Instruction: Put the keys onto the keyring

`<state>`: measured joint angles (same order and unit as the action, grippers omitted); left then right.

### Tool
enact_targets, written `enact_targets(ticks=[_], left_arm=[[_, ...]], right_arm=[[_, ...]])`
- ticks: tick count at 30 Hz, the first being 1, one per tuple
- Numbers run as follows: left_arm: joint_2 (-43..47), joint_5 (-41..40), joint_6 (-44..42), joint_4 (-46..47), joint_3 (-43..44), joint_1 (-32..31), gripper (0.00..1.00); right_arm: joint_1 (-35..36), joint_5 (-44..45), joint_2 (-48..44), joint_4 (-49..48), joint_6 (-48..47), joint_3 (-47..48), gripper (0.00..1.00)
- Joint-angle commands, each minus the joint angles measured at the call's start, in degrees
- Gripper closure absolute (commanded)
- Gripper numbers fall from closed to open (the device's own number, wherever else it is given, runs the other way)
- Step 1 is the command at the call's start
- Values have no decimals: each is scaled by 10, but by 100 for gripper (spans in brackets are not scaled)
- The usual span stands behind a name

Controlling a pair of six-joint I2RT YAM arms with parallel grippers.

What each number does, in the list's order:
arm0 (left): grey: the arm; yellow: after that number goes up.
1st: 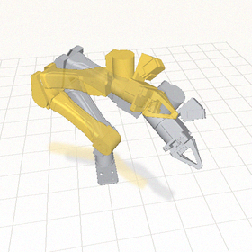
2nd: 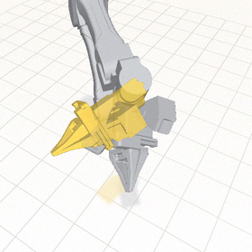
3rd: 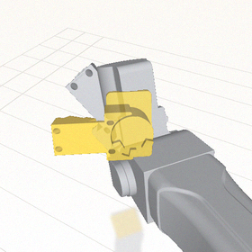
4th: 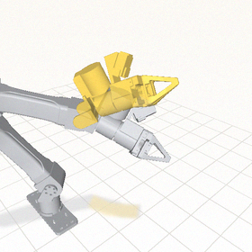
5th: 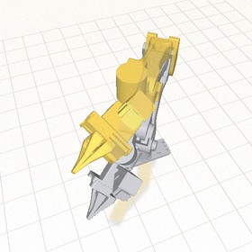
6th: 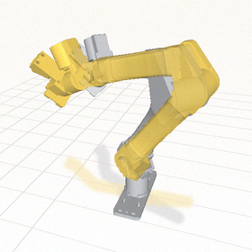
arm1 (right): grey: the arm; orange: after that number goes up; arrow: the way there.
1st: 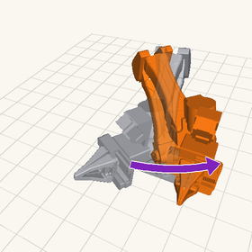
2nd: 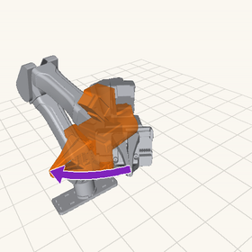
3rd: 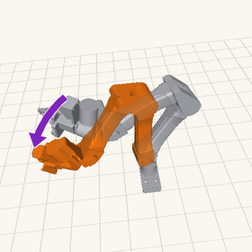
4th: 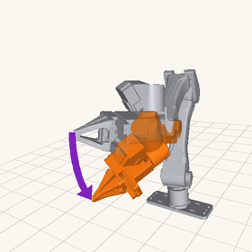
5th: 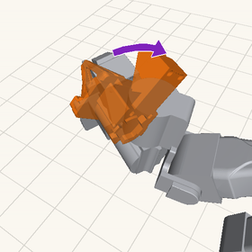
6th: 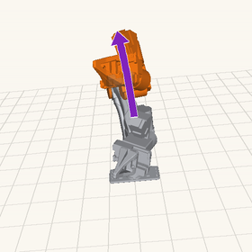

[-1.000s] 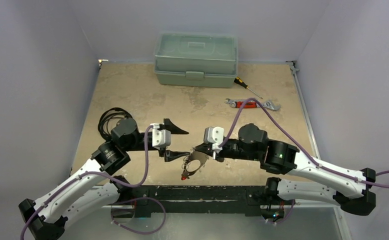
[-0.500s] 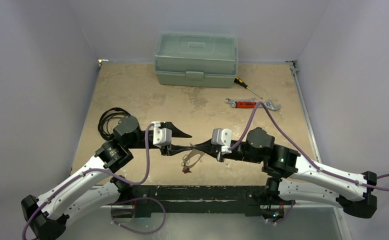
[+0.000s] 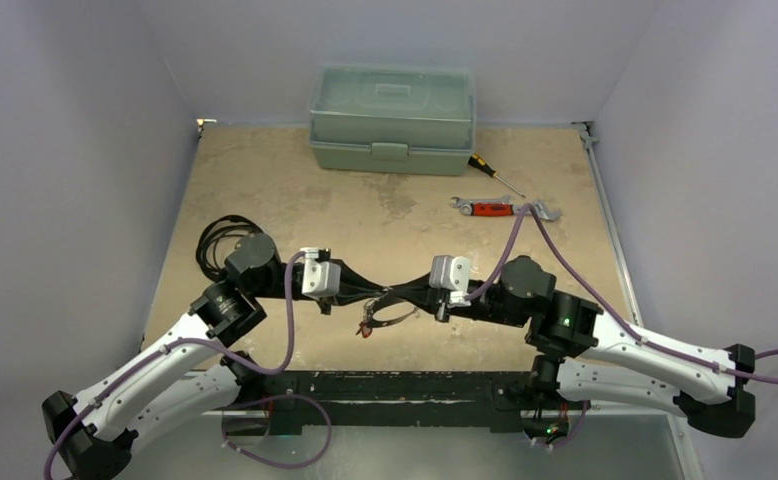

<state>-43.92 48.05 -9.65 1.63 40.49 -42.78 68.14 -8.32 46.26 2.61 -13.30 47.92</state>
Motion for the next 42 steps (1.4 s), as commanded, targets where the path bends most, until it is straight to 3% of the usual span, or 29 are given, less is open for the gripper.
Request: enact_targets(ticks=[1,10,14,17,19,24,35,42], left_arm=[[8,-1,-9,16,1,4,100],[5,3,-7,15,4,4,98],[11,-10,-2,14,6,4,56],[22,-21,6,19,7,4,42],[27,-18,14,26,5,4,43],[26,14,45,54,5,5,60],[20,35,74,63,13,5,57],[6,60,90,74,17,5,65]], right_arm=[[2,-11,-38,-55,7,-5,100],[2,-24,-44,-66,14,-15,100],[2,-28,-40,-67,15,-17,100],[2,-40,-41,-70,16,-21,100],[2,-48,-41,-74,17,-23,100],[2,-50,-35,-72,18,-18,100],[2,-60,-28,-90,22,-18,100],[2,-68,-21,-100,24,-20,100]])
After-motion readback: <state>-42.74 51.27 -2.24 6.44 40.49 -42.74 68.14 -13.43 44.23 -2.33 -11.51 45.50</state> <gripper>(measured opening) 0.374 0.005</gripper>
